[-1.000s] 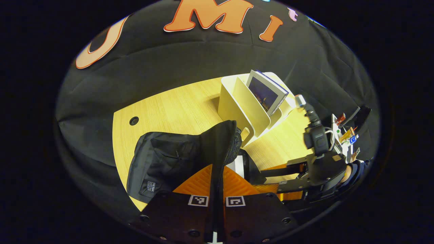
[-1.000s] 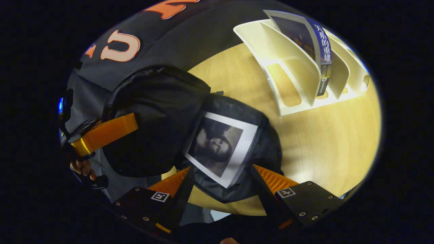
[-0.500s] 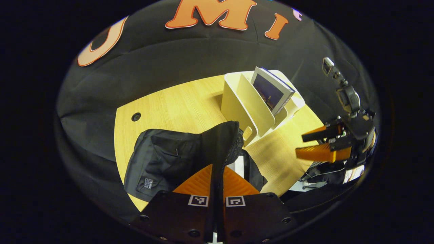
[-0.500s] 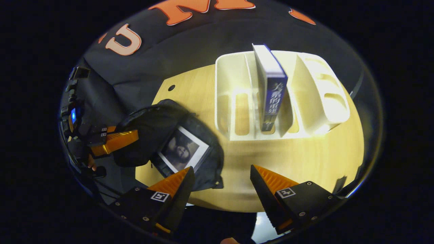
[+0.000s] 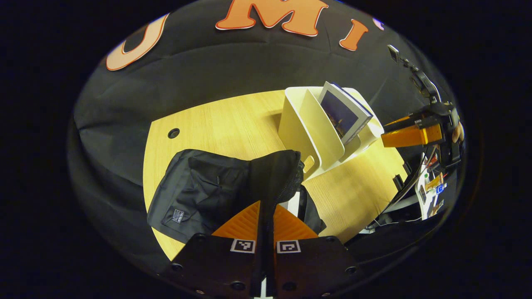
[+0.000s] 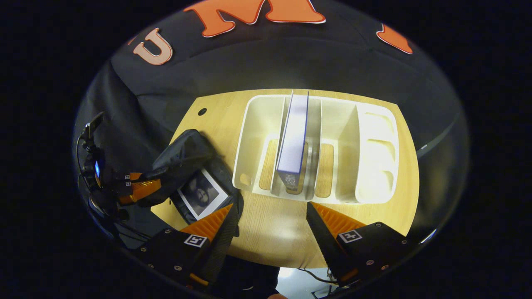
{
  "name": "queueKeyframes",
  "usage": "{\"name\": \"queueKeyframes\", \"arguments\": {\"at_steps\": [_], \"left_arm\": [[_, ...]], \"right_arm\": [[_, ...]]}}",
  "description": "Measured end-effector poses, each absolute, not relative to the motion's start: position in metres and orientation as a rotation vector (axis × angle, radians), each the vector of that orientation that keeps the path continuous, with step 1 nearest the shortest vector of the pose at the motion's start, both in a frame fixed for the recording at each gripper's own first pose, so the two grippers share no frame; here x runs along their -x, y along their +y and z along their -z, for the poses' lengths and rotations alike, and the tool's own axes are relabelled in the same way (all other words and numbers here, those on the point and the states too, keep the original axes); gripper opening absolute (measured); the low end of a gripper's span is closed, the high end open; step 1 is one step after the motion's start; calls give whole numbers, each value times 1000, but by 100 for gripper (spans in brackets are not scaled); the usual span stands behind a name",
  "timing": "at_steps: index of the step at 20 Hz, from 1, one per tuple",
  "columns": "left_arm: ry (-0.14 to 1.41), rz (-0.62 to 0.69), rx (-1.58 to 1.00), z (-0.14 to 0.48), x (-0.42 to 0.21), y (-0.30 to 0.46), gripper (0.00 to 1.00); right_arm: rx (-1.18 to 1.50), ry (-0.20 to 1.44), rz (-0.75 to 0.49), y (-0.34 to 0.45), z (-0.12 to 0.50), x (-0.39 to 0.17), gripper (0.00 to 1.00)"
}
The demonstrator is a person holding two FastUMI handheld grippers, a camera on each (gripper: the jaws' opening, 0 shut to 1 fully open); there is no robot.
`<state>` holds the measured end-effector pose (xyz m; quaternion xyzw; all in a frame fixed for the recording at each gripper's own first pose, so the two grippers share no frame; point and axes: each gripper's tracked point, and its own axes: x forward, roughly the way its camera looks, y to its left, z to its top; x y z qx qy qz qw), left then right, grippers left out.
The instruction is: Open the schoolbag, grab two books from the bookshelf and put them into the schoolbag.
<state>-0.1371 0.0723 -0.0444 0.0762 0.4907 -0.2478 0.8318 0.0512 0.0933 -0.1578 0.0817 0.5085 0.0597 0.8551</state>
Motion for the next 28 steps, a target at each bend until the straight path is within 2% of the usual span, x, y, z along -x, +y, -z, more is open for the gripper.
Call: {"name": "queueKeyframes", "arguments": {"at_steps": [7, 13, 15, 16, 17, 18, 19, 20, 24, 28], "left_arm": [[1056, 427, -122, 46, 142, 71, 5], [1079, 380, -114, 48, 143, 66, 5], [1078, 374, -124, 48, 141, 64, 5], [1080, 373, -122, 49, 142, 63, 5], [1083, 371, -120, 50, 142, 62, 5], [1084, 374, -121, 50, 143, 62, 5], [1084, 377, -124, 49, 142, 61, 5], [1081, 382, -127, 50, 143, 62, 5], [1070, 411, -124, 50, 144, 65, 5], [1054, 490, -154, 48, 146, 70, 5]], "right_arm": [[-153, 1118, -131, 75, 168, -121, 99], [-174, 1208, -133, 73, 190, -149, 99], [-165, 1231, -128, 70, 192, -159, 95], [-168, 1240, -123, 70, 193, -160, 84], [-180, 1250, -112, 72, 194, -161, 79], [-184, 1263, -100, 71, 196, -160, 58], [-182, 1271, -77, 67, 195, -161, 59], [-178, 1273, -55, 65, 196, -161, 50], [-174, 1289, 56, 50, 196, -148, 34], [-178, 1271, 109, 58, 185, -122, 31]]}}
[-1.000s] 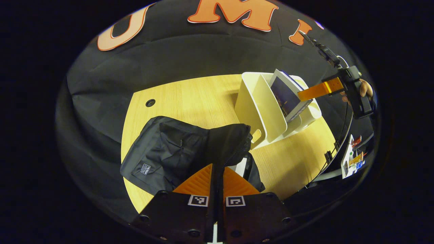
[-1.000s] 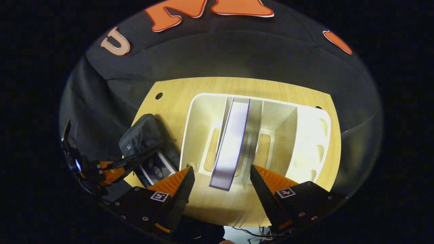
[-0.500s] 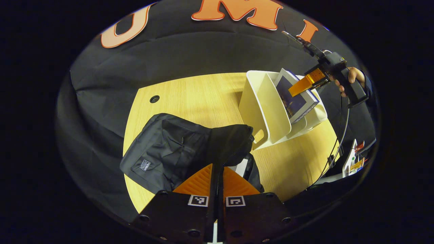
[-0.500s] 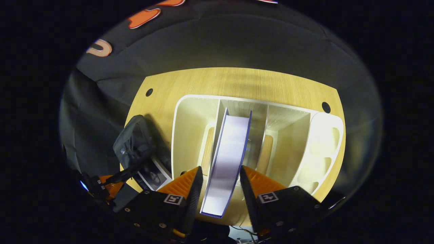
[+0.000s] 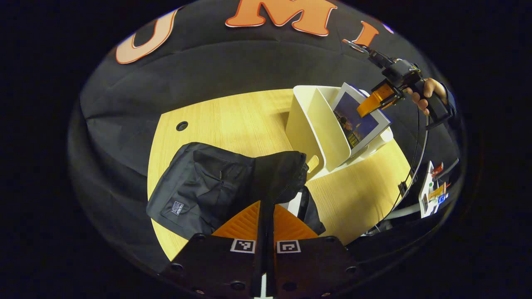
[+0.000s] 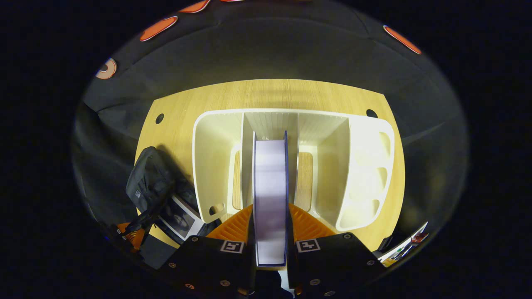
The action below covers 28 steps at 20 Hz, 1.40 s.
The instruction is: Open the schoolbag, grab two books from the bookshelf and put them into the schoolbag.
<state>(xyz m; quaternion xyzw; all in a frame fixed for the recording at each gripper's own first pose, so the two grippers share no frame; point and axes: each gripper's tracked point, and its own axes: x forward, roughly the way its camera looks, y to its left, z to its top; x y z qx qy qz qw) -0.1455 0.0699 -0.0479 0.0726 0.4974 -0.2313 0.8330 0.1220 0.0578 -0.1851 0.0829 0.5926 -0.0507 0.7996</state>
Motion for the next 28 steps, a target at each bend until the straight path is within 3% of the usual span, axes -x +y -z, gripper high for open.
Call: {"name": "queueKeyframes", "arguments": {"at_steps": [15, 22, 28], "left_arm": [[990, 716, -251, 43, 162, 88, 5], [979, 749, -255, 41, 164, 91, 5], [976, 784, -257, 42, 160, 89, 5]], "right_arm": [[-342, 1186, 313, 86, 150, 18, 30], [-432, 1140, 332, 110, 143, 65, 30], [-579, 1060, 275, 139, 137, 81, 30]]}}
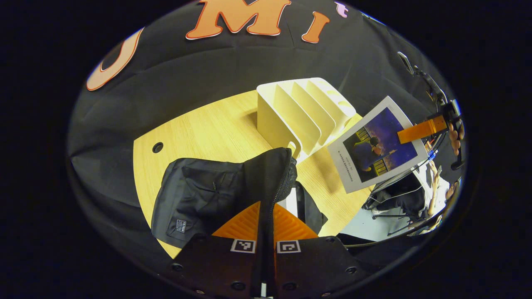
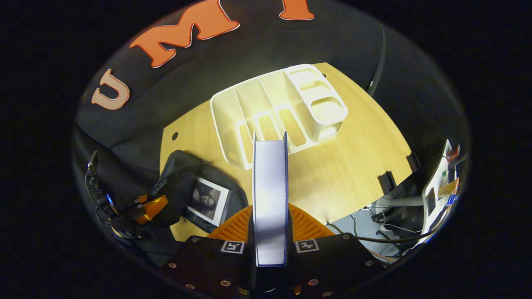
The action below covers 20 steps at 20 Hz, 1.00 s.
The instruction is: Open the schoolbag, grab two books from the bookshelf and put them into the schoolbag.
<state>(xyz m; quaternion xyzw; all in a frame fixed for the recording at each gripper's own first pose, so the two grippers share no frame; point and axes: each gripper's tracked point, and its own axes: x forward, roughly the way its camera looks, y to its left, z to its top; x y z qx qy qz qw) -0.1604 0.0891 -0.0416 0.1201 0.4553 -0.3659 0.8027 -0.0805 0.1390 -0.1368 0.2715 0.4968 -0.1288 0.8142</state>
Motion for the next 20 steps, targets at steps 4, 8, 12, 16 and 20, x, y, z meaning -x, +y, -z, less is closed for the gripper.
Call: {"name": "queueKeyframes", "arguments": {"at_steps": [4, 8, 12, 16, 20], "left_arm": [[974, 805, -248, 41, 156, 85, 5], [965, 823, -234, 38, 151, 78, 5], [950, 840, -229, 33, 142, 69, 5], [946, 851, -217, 30, 137, 65, 5], [949, 858, -212, 30, 138, 65, 5]], "right_arm": [[-680, 1006, 207, 159, 138, 88, 30], [-762, 944, 148, 178, 146, 90, 29], [-860, 875, 97, 194, 150, 88, 29], [-969, 863, 45, 218, 169, 77, 28], [-1048, 836, -7, 243, 182, 62, 28]]}}
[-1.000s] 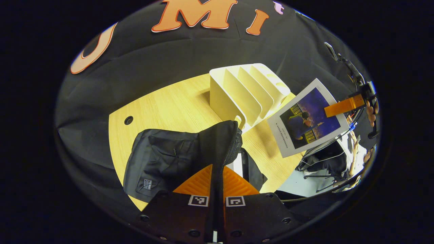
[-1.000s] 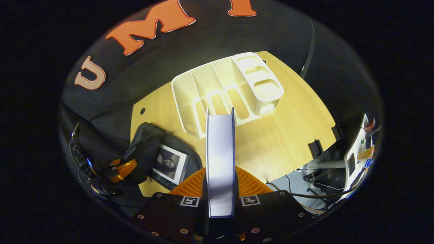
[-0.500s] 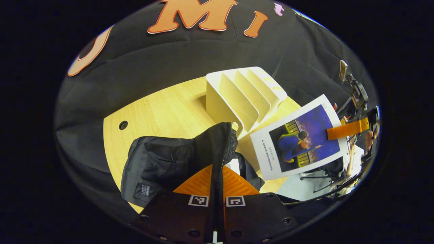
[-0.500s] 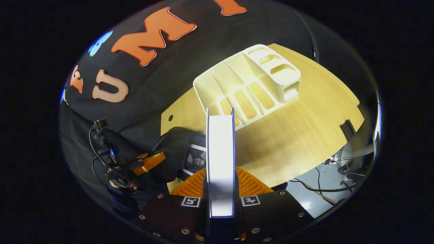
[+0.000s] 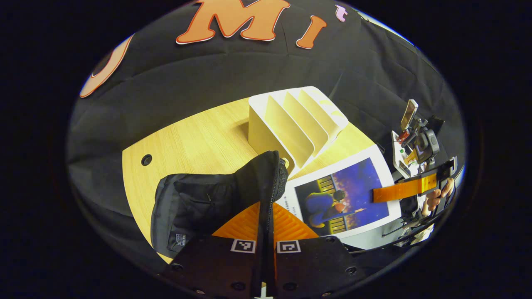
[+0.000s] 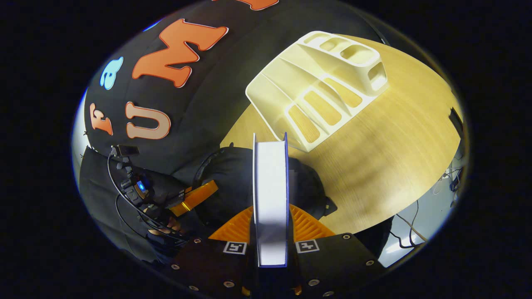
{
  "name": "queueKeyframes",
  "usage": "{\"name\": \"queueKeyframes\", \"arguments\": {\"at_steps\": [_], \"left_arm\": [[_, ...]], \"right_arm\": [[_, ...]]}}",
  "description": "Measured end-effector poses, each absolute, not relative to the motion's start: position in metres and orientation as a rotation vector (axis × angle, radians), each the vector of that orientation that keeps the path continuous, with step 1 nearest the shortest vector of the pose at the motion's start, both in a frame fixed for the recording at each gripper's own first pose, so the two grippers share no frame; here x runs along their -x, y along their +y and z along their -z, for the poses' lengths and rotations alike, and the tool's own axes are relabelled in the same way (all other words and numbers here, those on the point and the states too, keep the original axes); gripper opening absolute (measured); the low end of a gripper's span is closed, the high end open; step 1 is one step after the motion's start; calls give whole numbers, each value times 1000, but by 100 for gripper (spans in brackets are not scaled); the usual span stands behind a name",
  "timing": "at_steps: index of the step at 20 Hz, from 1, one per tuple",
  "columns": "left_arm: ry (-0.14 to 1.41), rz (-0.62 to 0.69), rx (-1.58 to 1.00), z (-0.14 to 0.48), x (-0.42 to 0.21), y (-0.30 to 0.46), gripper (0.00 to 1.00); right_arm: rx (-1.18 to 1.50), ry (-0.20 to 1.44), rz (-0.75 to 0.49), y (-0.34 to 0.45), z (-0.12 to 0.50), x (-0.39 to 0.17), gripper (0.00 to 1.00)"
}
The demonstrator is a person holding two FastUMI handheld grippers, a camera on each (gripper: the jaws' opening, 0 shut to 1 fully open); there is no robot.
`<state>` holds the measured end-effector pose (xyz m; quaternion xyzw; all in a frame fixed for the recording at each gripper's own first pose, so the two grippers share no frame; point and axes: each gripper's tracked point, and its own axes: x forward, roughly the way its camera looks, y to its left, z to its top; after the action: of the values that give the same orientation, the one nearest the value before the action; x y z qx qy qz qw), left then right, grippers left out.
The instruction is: Open the schoolbag, grab two books from the bookshelf and put them into the schoolbag.
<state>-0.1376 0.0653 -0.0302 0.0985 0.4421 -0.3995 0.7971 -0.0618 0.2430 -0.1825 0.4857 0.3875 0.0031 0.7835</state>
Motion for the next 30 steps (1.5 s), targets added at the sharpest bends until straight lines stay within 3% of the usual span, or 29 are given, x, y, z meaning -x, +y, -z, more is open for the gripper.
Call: {"name": "queueKeyframes", "arguments": {"at_steps": [24, 30], "left_arm": [[951, 927, -171, 26, 160, 37, 5], [961, 881, -152, 34, 157, 35, 5]], "right_arm": [[-1319, 707, -175, 358, 261, -59, 28], [-1120, 844, -166, 351, 276, -51, 45]]}}
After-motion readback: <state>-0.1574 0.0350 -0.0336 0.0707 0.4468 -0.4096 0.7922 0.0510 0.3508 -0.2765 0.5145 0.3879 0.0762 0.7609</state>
